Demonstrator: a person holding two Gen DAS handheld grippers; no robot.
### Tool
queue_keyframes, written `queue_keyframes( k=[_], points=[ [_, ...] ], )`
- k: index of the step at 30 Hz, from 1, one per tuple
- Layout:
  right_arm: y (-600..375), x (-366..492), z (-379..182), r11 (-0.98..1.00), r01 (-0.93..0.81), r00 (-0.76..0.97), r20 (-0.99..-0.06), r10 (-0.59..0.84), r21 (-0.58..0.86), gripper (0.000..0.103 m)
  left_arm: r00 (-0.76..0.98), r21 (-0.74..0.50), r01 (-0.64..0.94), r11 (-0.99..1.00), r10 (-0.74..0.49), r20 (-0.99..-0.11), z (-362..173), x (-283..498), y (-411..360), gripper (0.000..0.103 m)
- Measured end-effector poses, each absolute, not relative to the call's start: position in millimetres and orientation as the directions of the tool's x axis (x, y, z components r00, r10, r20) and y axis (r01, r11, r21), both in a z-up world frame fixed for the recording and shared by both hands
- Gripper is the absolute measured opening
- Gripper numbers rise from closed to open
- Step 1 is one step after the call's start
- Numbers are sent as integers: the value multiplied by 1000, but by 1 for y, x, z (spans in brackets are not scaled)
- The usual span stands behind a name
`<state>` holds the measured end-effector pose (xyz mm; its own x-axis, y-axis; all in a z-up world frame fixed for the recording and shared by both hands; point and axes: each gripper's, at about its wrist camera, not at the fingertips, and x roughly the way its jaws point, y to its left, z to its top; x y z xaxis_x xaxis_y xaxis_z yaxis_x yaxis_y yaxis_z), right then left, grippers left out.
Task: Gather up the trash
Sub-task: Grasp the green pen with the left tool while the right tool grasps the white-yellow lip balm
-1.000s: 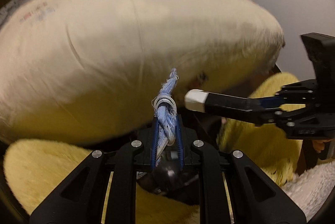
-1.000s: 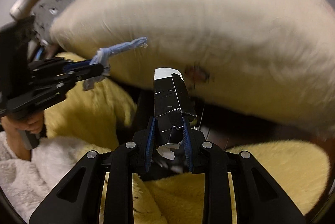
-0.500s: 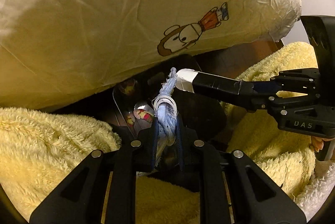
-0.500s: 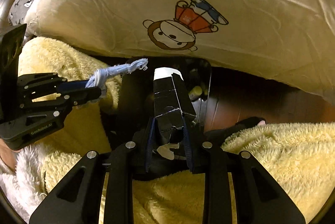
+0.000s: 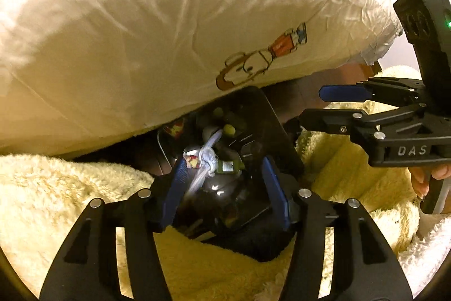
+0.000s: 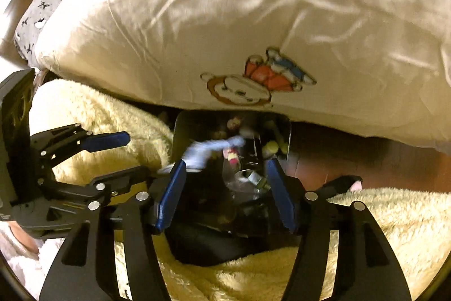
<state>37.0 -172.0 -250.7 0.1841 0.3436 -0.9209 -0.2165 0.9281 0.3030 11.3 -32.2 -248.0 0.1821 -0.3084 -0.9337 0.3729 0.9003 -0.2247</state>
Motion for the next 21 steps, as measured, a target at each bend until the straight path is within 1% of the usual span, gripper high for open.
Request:
queue_keyframes(
  k=[2,4,5,6,7,9,12,17,21],
  points=[
    [-174,38,-243,930,-220,200,-919,340,296,64,215,-211,375,903,-306,-928,-236,13,-29,63],
    [-175,38,-234,931,-224,224,-915,336,287,74,252,-194,381,904,-303,-919,-222,15,-24,67],
    [-177,39,-227,934,-225,244,-911,331,279,77,276,-187,384,904,-306,-911,-213,16,-21,70],
    [-178,41,-220,936,-224,268,-906,328,273,82,293,-183,385,905,-308,-905,-206,19,-20,72],
    [-181,42,-213,937,-223,291,-899,328,270,88,321,-174,387,906,-309,-895,-195,21,-17,76],
    [-189,46,-191,939,-215,363,-870,332,269,93,372,-159,390,907,-313,-874,-176,27,-11,80],
    [-202,58,-163,946,-205,452,-833,318,250,95,432,-144,385,911,-317,-844,-152,40,-4,84],
    [-226,91,-126,969,-151,563,-789,246,194,96,506,-94,356,930,-277,-817,-129,74,1,84],
    [-238,123,-110,980,-123,608,-769,200,157,96,539,-76,334,940,-256,-802,-116,104,5,84]
  ],
)
